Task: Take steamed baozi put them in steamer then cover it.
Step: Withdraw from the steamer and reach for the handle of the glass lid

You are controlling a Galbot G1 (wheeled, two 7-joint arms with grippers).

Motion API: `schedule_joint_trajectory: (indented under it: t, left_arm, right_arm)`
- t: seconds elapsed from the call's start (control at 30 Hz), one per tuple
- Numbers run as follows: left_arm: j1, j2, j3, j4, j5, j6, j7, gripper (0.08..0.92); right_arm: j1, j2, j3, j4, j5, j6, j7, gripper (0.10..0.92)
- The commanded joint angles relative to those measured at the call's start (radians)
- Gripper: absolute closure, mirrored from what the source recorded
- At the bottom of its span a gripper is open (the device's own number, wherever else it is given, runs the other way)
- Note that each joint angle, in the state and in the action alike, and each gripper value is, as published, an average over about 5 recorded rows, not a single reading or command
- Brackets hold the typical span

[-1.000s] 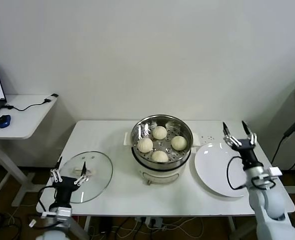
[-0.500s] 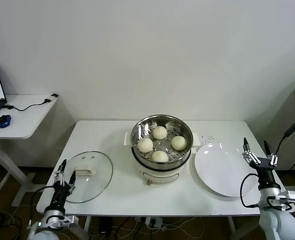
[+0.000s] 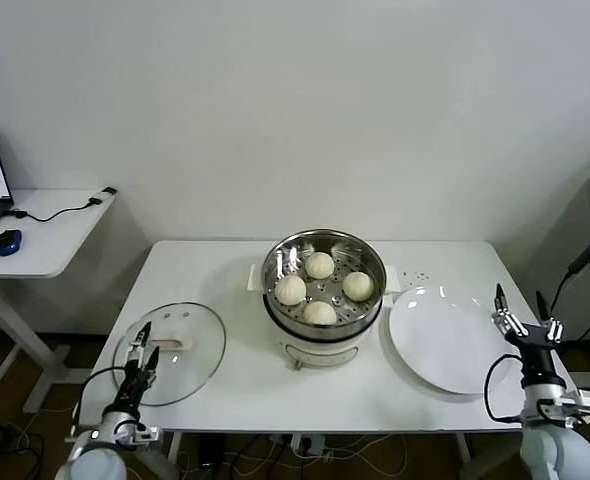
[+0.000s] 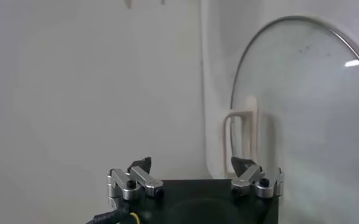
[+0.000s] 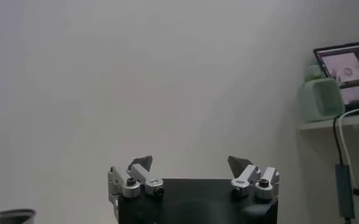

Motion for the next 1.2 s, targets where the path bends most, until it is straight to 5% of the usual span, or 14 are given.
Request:
schedule_joint_trajectory:
  t: [0.03,1.2]
  left_arm:
    - [-0.080,0.016,0.031,0.086,0.034,0.019,0.009,0.177]
    - [-0.246,-0.044,0.069,0.237,-0.085,0.100,-0.039,0.177]
  right_arm:
    - [0.001,0.002,0.011,-0.026,-0.003,0.005,0.005,0.203]
    - [-0.009,0.006,0.017,-0.051,-0.007,0.030,0.004,0.203]
